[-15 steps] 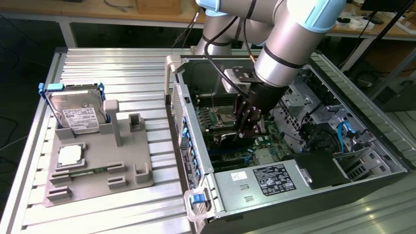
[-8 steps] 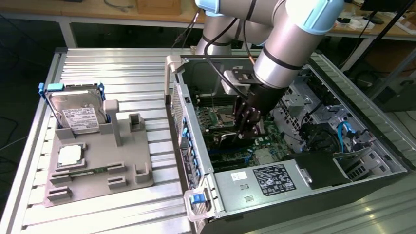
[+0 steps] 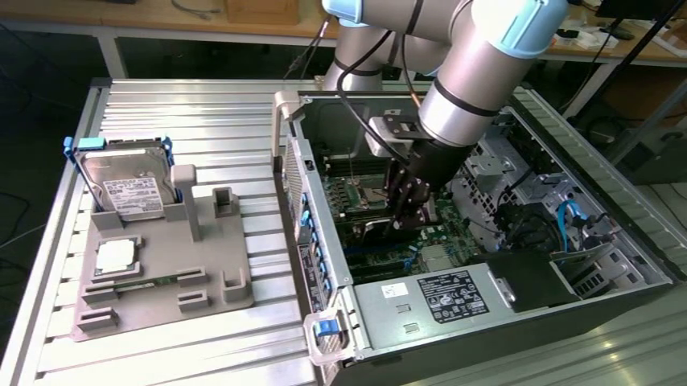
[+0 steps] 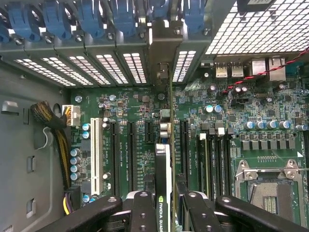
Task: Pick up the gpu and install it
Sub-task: 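Insert the gpu into the slot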
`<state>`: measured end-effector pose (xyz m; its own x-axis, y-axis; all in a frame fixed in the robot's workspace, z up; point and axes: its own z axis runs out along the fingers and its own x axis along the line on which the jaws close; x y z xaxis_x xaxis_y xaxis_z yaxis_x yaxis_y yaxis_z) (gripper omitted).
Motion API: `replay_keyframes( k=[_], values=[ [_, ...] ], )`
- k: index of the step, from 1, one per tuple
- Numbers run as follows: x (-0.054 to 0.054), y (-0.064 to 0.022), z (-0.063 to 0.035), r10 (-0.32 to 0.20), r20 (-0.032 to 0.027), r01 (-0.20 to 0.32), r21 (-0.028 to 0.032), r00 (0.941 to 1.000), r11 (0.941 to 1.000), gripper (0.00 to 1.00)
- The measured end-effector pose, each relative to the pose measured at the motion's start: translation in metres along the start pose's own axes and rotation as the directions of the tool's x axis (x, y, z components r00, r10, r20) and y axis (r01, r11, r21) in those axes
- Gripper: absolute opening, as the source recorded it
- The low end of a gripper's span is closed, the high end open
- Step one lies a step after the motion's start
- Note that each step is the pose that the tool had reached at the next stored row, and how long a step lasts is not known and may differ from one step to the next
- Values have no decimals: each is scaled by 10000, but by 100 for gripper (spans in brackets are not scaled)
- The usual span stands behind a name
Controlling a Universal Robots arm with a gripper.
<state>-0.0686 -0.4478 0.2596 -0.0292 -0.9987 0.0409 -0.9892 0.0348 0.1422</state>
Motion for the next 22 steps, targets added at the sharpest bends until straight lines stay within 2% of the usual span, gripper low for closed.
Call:
replay_keyframes(
  k=[5,13,15,18,22],
  values=[
    [2,8,-57,-1,2,1,2,10000,10000,27],
    [2,9,-59,-1,0,1,-1,10000,10000,27],
    [2,10,-58,-1,6,1,0,10000,10000,27],
    [-1,10,-56,-6,48,6,-1,10000,10000,27],
    [-1,10,-56,-8,49,8,-1,10000,10000,27]
  ],
)
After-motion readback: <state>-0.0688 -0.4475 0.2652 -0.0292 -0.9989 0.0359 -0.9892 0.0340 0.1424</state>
